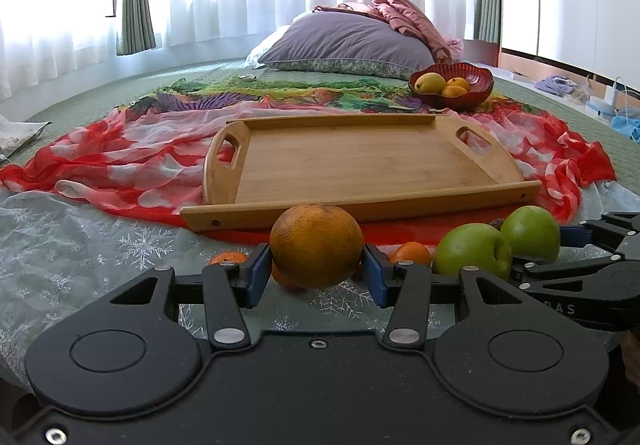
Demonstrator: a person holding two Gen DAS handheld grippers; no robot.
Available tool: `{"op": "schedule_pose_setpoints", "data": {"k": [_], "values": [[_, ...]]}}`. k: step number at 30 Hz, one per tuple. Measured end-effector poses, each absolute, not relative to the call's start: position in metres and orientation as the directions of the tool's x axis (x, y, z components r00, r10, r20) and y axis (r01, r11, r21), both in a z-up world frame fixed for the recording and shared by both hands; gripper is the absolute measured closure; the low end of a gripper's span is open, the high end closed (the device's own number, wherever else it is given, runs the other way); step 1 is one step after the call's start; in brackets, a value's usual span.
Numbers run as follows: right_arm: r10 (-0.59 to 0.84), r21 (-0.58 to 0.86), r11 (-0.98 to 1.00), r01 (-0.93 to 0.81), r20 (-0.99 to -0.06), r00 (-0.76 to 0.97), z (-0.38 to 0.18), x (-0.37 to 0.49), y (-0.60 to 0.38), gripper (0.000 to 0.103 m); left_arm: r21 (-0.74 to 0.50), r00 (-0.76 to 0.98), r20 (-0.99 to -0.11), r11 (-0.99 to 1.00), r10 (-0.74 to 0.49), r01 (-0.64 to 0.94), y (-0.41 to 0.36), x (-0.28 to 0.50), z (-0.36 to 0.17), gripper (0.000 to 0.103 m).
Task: Organize fruits
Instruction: 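Lift and carry the orange with the left gripper while the right gripper carries the apple over the tray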
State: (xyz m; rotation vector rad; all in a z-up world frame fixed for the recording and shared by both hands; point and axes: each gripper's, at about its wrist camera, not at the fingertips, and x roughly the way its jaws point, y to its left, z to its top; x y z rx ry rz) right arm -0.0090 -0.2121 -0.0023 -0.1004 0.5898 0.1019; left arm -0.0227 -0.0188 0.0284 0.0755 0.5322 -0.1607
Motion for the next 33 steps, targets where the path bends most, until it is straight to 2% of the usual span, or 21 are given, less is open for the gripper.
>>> {"op": "schedule_pose_setpoints", "data": {"k": [3, 4, 17, 33], "values": [[0.07, -0.071, 0.989, -0.131, -0.555, 0.829, -0.004, -0.008, -0.21, 0.041, 0.03, 0.85, -0.511, 0.985, -0.132, 0.171, -0.019, -0.023, 0.029, 0.056], [0.071, -0.071, 0.989, -0.132, -0.552, 0.831, -0.005, -0.009, -0.21, 0.041, 0.03, 0.85, -0.51, 0.985, -0.132, 0.17, -0.019, -0.022, 0.029, 0.056], [0.083, 0.023, 0.996, -0.083, -0.527, 0.846, 0.022, -0.004, -0.222, 0.042, -0.015, 0.834, -0.535, 0.989, -0.133, 0.148, -0.009, 0.019, 0.045, 0.056], [0.125, 0.131, 0.99, -0.06, -0.567, 0.814, 0.059, 0.107, -0.242, 0.042, -0.06, 0.825, -0.54, 0.985, -0.167, 0.161, -0.007, 0.132, 0.083, 0.056]]}}
